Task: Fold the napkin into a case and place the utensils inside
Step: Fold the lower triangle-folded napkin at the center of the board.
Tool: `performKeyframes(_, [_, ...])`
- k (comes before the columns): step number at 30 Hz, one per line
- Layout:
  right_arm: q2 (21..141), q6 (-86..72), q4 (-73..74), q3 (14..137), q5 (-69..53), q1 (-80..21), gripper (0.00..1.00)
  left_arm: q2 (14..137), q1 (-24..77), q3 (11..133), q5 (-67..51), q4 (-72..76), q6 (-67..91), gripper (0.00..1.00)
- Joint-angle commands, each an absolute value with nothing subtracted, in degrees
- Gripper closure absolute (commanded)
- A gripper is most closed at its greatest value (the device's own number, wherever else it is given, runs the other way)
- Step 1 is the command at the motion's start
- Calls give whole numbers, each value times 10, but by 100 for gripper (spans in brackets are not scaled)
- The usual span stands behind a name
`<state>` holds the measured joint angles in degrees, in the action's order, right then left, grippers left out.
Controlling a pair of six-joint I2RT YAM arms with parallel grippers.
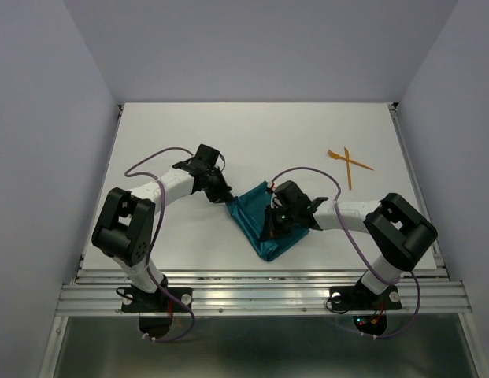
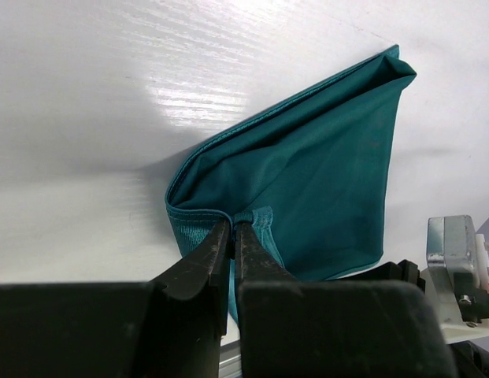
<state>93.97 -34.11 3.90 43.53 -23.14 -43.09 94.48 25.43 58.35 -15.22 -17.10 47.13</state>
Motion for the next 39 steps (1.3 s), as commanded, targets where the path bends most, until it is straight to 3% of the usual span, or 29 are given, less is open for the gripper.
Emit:
performKeyframes(1, [924, -329, 25, 424, -220, -429, 99, 946, 263, 614, -130, -181, 475, 100])
performKeyframes(17, [903, -332, 13, 403, -204, -429, 98, 983, 290, 645, -126, -180, 476, 100])
performKeyframes(18, [896, -330, 18, 404, -186, -429, 93, 988, 291, 646, -126, -180, 475, 100])
performKeyframes(21, [863, -323, 44, 412, -149, -429, 64, 995, 292, 647, -127, -180, 472, 100])
performKeyframes(26, [817, -311, 93, 441, -52, -429, 38, 1005, 300, 650, -127, -180, 468, 100])
performKeyframes(34, [798, -327, 128, 454, 102, -414, 36, 1017, 306, 654, -129, -179, 468, 100])
performKeyframes(39, [818, -302, 143, 476, 115, -389, 36, 1015, 307, 654, -128, -180, 467, 100])
